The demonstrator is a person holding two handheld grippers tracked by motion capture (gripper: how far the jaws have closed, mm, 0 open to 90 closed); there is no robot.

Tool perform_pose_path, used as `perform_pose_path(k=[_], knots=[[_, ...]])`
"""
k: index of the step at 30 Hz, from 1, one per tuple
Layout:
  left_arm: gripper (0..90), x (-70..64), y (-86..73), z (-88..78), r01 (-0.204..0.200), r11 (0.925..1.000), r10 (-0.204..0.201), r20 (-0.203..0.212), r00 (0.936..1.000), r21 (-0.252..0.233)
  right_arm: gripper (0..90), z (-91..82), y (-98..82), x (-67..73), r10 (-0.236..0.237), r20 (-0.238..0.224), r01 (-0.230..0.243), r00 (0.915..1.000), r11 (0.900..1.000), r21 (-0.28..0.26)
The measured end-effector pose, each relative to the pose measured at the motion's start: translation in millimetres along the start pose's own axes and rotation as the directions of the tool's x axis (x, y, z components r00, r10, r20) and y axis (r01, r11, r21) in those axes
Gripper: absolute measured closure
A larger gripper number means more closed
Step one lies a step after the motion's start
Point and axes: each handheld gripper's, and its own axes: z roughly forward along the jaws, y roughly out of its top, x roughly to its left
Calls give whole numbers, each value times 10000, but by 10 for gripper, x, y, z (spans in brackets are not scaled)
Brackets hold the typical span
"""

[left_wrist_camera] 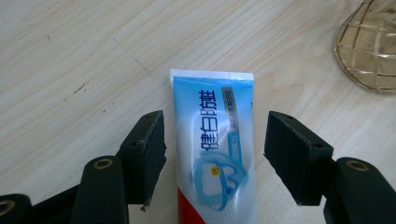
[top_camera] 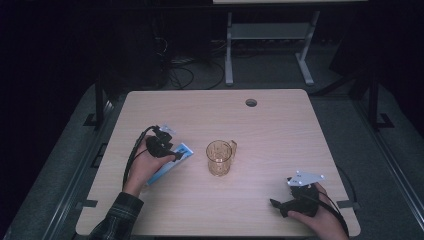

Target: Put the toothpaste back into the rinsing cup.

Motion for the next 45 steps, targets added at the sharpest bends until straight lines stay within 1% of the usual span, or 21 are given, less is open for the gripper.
perform_pose_path(k=[4, 6, 10, 11, 12, 15, 20, 26, 28, 30, 34, 45], knots=[[372, -23, 37, 78, -185, 9994, 188, -101, 9998, 286, 6, 0, 0, 0, 2, 2, -2, 10000, 10000, -1], [370, -33, 51, 123, -303, 9980, 311, -143, 9994, 561, 5, 0, 0, 0, -1, 3, 1, 10000, 10000, 0], [368, -38, 49, 164, -357, 9969, 369, -152, 9992, 704, 5, 0, 0, 0, -1, 4, 1, 10000, 10000, -2], [369, -37, 43, 185, -430, 9952, 448, -179, 9988, 883, 6, 0, 0, -1, -6, 4, 6, 10000, 10000, -1], [369, -35, 40, 193, -433, 9945, 454, -202, 9988, 949, 5, 0, 0, 0, -3, 3, 3, 10000, 10000, -1], [369, -31, 37, 201, -436, 9942, 454, -161, 9988, 982, 6, 0, 0, 0, 0, 4, 0, 10000, 10000, -1], [370, -35, 28, 226, -478, 9916, 503, -181, 9986, 1205, 6, 0, 0, 0, -4, 2, 4, 10000, 10000, -2], [393, -30, 21, 232, -391, 9916, 394, -4, 9992, 1229, 5, 0, 0, 0, -3, 3, 3, 10000, 10000, -1], [397, -21, 15, 230, -282, 9920, 279, 38, 9996, 1229, 5, 0, 0, 0, -4, 3, 4, 10000, 10000, -1], [406, -20, 3, 227, -236, 9933, 234, 31, 9997, 1136, 5, 0, 0, 0, -4, 4, 4, 10000, 10000, 0], [425, -21, -1, 222, -150, 9935, 146, 40, 9999, 1133, 5, 0, 0, 0, -1, 3, 1, 10000, 10000, 2], [530, -40, 11, 197, 49, 9908, -36, -97, 9999, 1352, 5, 0, -1, 0, -6, 6, 6, 10000, 10000, 1]])
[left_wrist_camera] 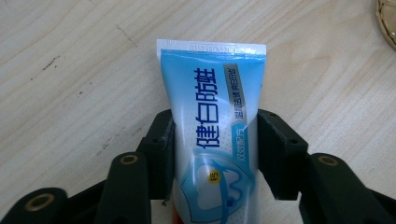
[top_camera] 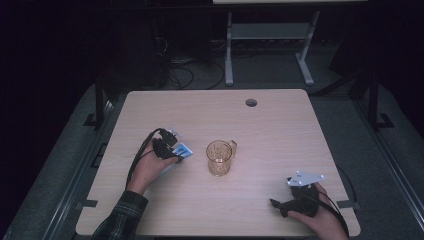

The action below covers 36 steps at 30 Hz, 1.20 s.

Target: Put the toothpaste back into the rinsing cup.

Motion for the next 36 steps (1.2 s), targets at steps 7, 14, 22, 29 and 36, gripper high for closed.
perform_pose_path(k=[7, 14, 22, 29, 36], knots=[[610, 7, -6, -19, 93, 9999, -94, 156, 9998, 73, 5, 0, 0, 0, 0, -1, 0, 10000, 10000, -1], [716, 56, -39, -65, 359, 9993, -354, 583, 9977, -77, 5, 0, 0, 0, 0, -1, 0, 10000, 10000, -1], [726, 65, -60, -89, 228, 9995, -213, 720, 9972, -197, 5, 0, 0, -1, -2, -2, 2, 10000, 10000, -1], [727, 51, -75, -148, 193, 9983, -147, 832, 9964, -553, 5, 0, 0, 0, 2, -4, -2, 10000, 10000, -1], [731, 69, -117, -271, 435, 9917, -292, 1178, 9926, -1212, 5, 0, 0, 0, 1, -2, -1, 10000, 10000, 1]])
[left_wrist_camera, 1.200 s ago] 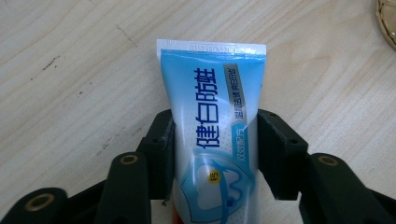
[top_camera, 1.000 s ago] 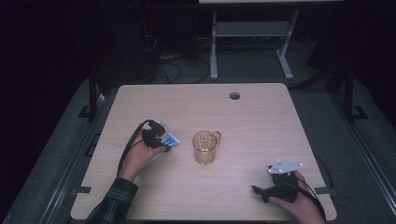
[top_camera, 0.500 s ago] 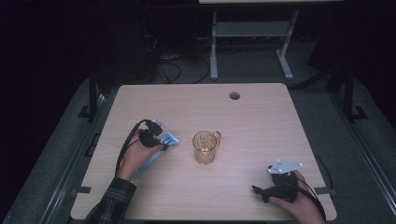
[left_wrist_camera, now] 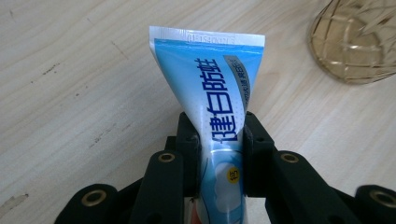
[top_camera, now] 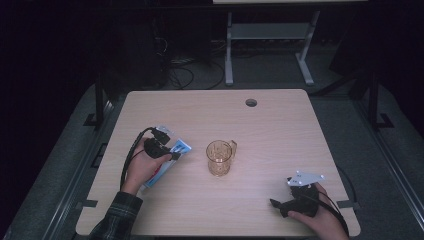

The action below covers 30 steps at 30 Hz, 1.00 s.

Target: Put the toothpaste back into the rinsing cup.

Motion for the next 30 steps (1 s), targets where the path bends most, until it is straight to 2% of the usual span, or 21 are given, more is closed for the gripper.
perform_pose_path(k=[2, 7, 9, 16, 20, 21, 24, 25, 26, 27, 28, 29, 30], knots=[[731, 0, -18, -52, 109, 9992, -103, 168, 9998, -378, 5, 0, 0, 0, -1, -2, 1, 10000, 10000, -1], [733, 17, -39, -126, 198, 9961, -167, 369, 9992, -862, 5, -2, -1, 2, 25, -8, -25, 10000, 10000, 17], [734, 30, -58, -178, 386, 9911, -318, 549, 9980, -1277, 5, -3, -1, 3, 30, -6, -30, 10000, 10000, 19], [736, 80, -103, -279, 490, 9798, -329, 852, 9958, -1940, 6, -4, -2, 4, 35, -7, -35, 10000, 10000, 22], [737, 92, -119, -345, 586, 9688, -348, 1020, 9942, -2406, 6, -4, -2, 4, 30, -9, -30, 10000, 10000, 18], [738, 92, -119, -345, 586, 9688, -348, 1020, 9942, -2406, 6, -4, -2, 4, 30, -9, -30, 10000, 10000, 18], [739, 93, -131, -418, 652, 9554, -294, 1268, 9915, -2879, 5, -4, -2, 4, 34, -5, -34, 10000, 10000, 24], [739, 93, -131, -418, 652, 9554, -294, 1268, 9915, -2879, 5, -4, -2, 4, 34, -5, -34, 10000, 10000, 24], [739, 93, -137, -451, 623, 9480, -205, 1355, 9906, -3122, 5, -4, -2, 5, 34, -5, -34, 10000, 10000, 24], [739, 93, -137, -451, 623, 9480, -205, 1355, 9906, -3122, 5, -4, -2, 5, 34, -5, -34, 10000, 10000, 24], [739, 96, -143, -478, 599, 9418, -108, 1482, 9889, -3308, 5, -4, -2, 5, 34, -6, -34, 10000, 10000, 24], [738, 96, -143, -478, 599, 9418, -108, 1482, 9889, -3308, 5, -4, -2, 5, 34, -6, -34, 10000, 10000, 24], [738, 101, -151, -497, 615, 9338, -40, 1618, 9868, -3524, 6, -5, -3, 5, 35, -8, -35, 10000, 10000, 24]])
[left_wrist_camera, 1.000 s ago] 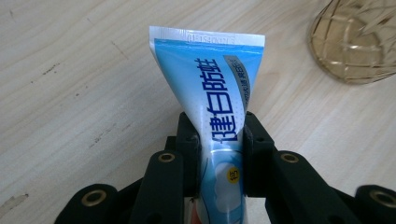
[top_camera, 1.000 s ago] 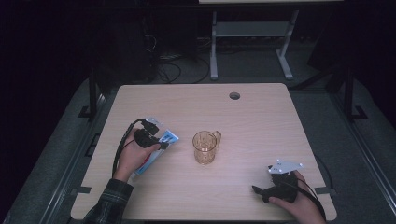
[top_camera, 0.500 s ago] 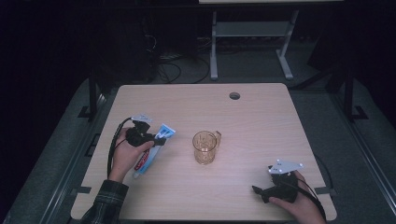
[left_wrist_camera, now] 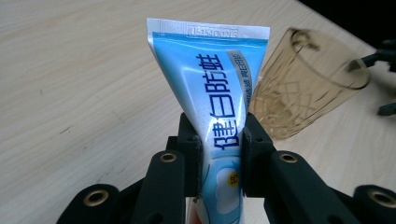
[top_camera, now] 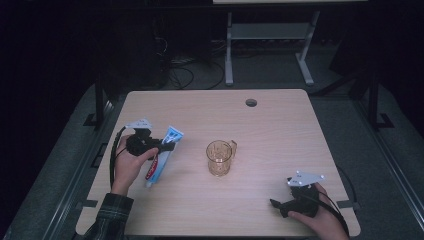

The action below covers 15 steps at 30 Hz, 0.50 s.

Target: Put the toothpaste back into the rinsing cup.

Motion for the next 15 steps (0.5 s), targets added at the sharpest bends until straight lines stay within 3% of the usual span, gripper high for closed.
perform_pose_path(k=[7, 10, 15], knots=[[738, -3, 4, -61, -145, 9987, 157, 228, 9996, -497, 5, 0, 0, 0, -3, -4, 3, 10000, 10000, -3], [738, -1, 10, -102, -197, 9961, 241, 507, 9984, -856, 5, 0, 0, 0, -2, 0, 2, 10000, 10000, 0], [738, -17, 21, -124, -275, 9933, 337, 537, 9980, -1125, 5, 0, 0, 0, 0, -2, 0, 10000, 10000, -1]])
